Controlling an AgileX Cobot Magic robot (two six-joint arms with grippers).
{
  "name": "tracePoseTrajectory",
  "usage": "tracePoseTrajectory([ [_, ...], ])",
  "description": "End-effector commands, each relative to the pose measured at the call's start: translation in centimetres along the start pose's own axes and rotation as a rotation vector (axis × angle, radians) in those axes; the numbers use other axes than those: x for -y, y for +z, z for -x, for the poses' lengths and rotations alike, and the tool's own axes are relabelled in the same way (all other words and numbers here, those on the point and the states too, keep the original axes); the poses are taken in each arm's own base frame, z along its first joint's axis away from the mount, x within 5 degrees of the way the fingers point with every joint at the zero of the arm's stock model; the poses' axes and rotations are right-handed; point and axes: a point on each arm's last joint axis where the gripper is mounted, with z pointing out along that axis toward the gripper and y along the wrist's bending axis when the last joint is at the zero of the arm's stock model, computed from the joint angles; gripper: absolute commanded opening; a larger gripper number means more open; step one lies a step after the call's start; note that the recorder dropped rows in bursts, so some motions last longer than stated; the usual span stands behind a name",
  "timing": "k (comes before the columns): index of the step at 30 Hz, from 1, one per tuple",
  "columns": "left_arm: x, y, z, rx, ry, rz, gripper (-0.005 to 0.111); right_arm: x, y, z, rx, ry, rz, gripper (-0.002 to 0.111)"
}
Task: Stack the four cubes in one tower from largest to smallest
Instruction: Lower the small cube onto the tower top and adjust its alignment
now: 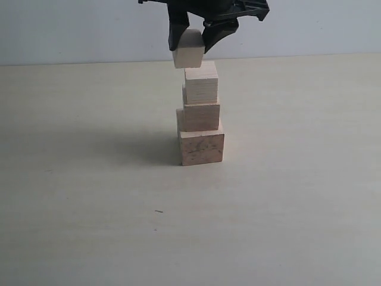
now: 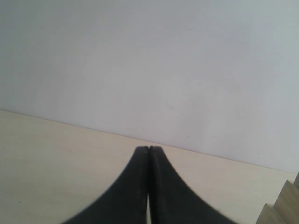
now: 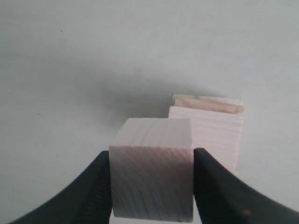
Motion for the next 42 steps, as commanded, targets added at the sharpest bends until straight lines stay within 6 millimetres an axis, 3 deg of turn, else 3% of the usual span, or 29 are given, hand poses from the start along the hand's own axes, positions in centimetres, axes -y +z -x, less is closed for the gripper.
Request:
tracePoseTrajectory([
  [1, 0.0, 0.0, 0.0, 0.004, 0.002, -0.008, 0.000, 1.2, -1.9, -1.0, 0.041, -0.035, -0.080, 0.043],
  [5, 0.0, 0.0, 0.0, 0.004, 0.002, -0.008, 0.000, 1.2, -2.0, -1.1, 0.038, -0.031, -0.072, 0.043],
  [12, 0.0, 0.0, 0.0, 0.004, 0.002, -0.008, 0.000, 1.3, 0.6, -0.9, -0.015, -0.024, -0.089, 0.043],
  [21, 0.0, 0.0, 0.0, 0.004, 0.002, -0.008, 0.000, 1.0, 1.2, -1.0, -0.044, -0.002, -0.056, 0.043],
  [32, 0.0, 0.0, 0.0, 0.004, 0.002, -0.008, 0.000, 0.3, -1.2, 0.4, 0.053, -0.015, -0.029, 0.043],
  [37, 0.0, 0.0, 0.0, 0.004, 0.002, -0.008, 0.000, 1.0, 0.9, 0.8, 0.039, -0.016, -0.111, 0.043],
  [42, 0.0, 0.0, 0.0, 0.004, 0.002, -0.008, 0.000, 1.0, 1.8, 0.7, 0.016, -0.002, -0.102, 0.043],
])
